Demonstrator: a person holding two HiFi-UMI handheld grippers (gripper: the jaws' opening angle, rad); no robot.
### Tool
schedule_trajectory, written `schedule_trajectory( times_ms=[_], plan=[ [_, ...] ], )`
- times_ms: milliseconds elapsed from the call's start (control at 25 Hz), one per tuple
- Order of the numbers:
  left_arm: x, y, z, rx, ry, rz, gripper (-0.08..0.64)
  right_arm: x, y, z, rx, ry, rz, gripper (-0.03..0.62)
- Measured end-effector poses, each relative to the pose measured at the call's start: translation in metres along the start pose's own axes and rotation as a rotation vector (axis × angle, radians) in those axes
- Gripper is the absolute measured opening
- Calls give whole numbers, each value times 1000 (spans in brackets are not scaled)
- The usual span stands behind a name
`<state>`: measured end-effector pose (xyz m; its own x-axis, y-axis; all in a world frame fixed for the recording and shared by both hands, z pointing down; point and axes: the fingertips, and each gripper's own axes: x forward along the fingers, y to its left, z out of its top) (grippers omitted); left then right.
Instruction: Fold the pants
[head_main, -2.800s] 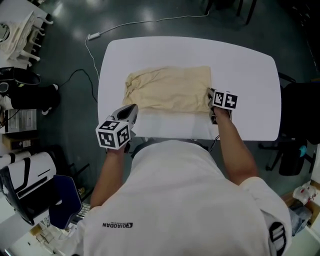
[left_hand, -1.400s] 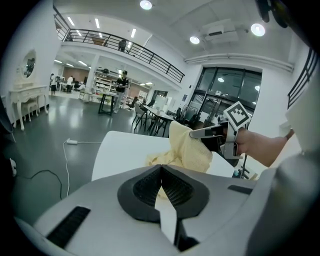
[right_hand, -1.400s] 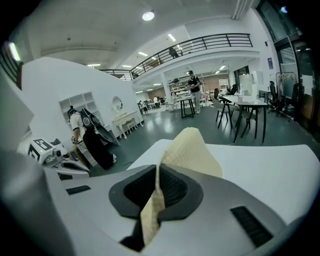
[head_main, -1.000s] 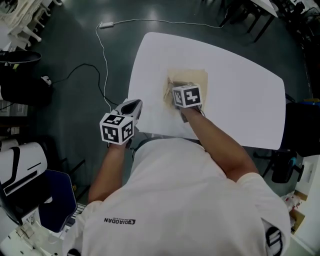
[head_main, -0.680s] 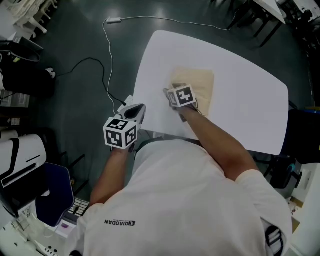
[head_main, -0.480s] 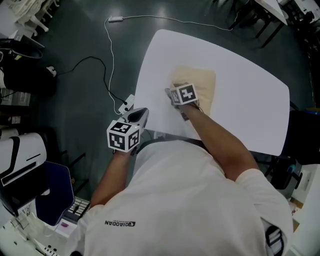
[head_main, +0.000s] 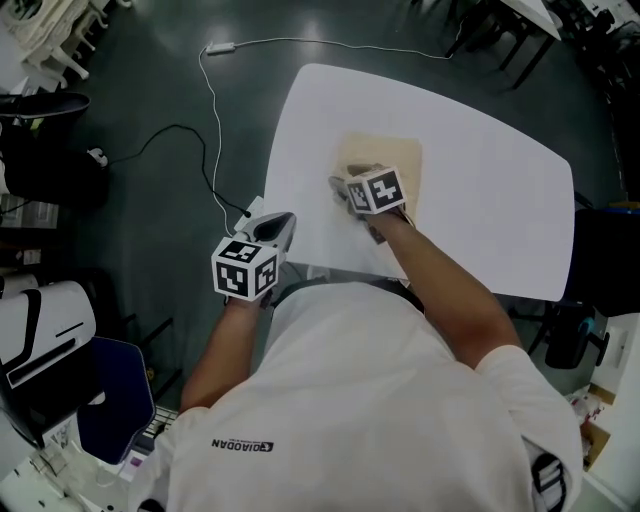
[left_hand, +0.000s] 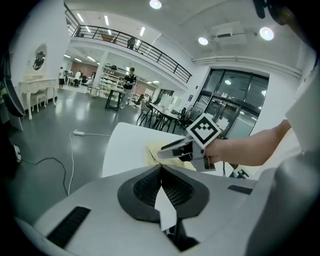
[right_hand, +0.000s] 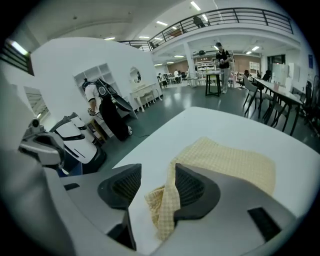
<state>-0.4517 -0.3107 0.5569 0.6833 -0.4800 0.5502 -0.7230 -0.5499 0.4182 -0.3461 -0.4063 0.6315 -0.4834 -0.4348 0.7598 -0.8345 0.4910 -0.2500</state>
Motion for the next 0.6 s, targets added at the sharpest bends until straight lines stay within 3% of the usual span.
schedule_trajectory(
  times_ms=[280, 440, 600],
  plan=[
    [11, -7, 23, 77, 3, -32, 28, -72, 19, 7, -58, -154, 32, 195],
    [16, -38, 40, 99, -43, -47, 28, -129, 15, -1, -131, -266, -5, 100],
    [11, -76, 39, 108, -71, -65, 28, -190, 13, -16, -114, -390, -8, 20]
  ],
)
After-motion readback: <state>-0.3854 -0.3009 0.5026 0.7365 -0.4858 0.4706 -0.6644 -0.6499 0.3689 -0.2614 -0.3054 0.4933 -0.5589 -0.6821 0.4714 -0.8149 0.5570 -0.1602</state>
